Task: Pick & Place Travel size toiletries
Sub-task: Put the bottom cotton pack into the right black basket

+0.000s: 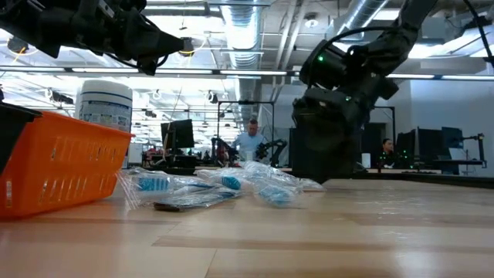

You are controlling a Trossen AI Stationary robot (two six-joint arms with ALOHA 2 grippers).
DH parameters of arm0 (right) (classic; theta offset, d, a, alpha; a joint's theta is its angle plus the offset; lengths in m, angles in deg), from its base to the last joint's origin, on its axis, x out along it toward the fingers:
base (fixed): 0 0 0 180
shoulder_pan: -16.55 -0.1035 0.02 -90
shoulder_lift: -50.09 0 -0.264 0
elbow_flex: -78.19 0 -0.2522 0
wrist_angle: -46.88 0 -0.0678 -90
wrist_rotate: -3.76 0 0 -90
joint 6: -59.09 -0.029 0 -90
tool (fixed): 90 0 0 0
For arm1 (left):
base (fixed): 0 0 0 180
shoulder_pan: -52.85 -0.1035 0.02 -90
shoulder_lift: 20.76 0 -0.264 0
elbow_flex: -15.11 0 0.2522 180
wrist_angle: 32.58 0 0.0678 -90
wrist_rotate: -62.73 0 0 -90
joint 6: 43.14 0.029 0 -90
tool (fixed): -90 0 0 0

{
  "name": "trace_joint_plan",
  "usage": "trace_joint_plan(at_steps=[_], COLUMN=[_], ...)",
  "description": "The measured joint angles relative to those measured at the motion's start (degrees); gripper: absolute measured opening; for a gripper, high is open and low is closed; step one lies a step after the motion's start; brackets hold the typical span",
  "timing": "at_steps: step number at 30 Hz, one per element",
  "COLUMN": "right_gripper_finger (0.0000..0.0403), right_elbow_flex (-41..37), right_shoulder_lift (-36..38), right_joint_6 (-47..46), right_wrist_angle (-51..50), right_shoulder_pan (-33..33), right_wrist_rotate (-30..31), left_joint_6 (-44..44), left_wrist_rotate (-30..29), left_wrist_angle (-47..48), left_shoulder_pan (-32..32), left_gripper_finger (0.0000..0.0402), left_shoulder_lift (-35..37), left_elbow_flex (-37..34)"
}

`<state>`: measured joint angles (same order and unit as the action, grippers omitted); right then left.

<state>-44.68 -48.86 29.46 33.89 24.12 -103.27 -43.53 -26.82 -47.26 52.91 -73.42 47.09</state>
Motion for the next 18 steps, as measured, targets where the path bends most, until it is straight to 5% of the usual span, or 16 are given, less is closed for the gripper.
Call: trace_joint_plan(at_steps=[10, 18], right_gripper_finger=[0.0214, 0.0078], right_elbow_flex=[0.11, -0.09], right_shoulder_lift=[-3.41, -3.45], right_joint_6=[-0.22, -0.21], right_wrist_angle=[7.67, 7.62], right_shoulder_pan=[-0.98, -1.09], right_wrist_rotate=[-2.39, -0.74], left_joint_6=[-0.03, -0.03], left_wrist_rotate=[0.00, 0.00], left_wrist_angle=[0.08, 0.08], left_shoulder_pan=[0.00, 0.00], left_gripper_finger=[0.0002, 0.0002], left_shoulder_lift=[0.00, 0.00], left_elbow_flex=[0.00, 0.00])
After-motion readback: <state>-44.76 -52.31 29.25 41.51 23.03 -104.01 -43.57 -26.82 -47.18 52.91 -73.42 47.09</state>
